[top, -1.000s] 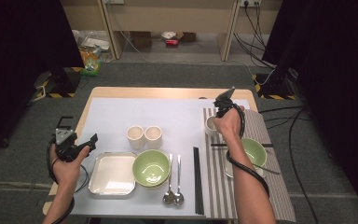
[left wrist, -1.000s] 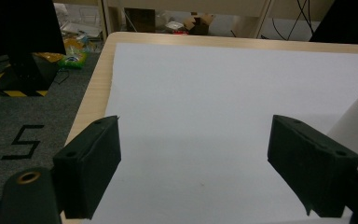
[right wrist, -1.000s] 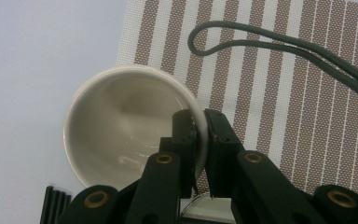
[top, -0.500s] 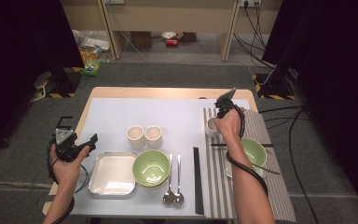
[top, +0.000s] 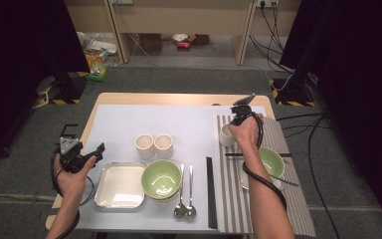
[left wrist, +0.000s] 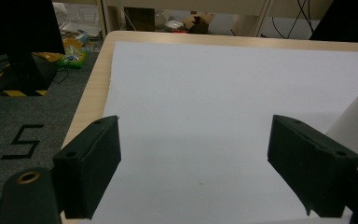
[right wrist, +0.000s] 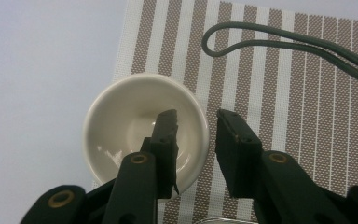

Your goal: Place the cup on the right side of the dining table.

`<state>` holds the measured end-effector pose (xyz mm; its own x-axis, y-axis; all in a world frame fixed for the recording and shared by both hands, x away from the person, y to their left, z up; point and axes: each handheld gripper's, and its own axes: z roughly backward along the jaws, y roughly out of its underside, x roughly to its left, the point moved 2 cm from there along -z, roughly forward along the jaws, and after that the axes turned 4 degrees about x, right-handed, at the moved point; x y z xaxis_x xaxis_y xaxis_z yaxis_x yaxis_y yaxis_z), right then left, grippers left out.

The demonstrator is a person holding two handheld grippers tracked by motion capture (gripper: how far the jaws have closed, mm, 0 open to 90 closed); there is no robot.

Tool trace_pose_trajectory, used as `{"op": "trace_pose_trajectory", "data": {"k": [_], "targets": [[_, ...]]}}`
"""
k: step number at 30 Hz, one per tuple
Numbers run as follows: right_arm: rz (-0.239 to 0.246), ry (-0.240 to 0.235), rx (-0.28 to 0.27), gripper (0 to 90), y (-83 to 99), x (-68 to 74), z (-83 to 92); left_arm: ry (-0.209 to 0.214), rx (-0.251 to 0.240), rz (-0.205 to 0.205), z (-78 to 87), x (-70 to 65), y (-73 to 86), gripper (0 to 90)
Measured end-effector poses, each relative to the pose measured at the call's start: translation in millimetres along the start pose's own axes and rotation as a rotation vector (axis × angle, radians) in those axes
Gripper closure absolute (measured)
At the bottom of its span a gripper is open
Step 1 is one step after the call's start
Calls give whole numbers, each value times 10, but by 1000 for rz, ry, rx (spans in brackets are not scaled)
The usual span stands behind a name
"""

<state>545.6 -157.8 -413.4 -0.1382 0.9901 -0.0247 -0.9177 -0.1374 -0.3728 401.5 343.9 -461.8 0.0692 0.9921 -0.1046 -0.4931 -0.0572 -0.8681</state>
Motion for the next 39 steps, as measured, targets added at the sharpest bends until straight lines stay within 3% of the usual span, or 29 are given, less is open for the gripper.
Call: {"op": "trace_pose_trajectory", "data": {"k": [17,33,39], "targets": [[-20,-64,-148,649,210,-43,251,-6,-1,5,9,17,5,164],[40,-149,-275,601,772,23,469,-10,4,11,-1,42,31,162],[72,-185,-288,589,1011,31,503,-21,10,21,-6,91,53,163]]}}
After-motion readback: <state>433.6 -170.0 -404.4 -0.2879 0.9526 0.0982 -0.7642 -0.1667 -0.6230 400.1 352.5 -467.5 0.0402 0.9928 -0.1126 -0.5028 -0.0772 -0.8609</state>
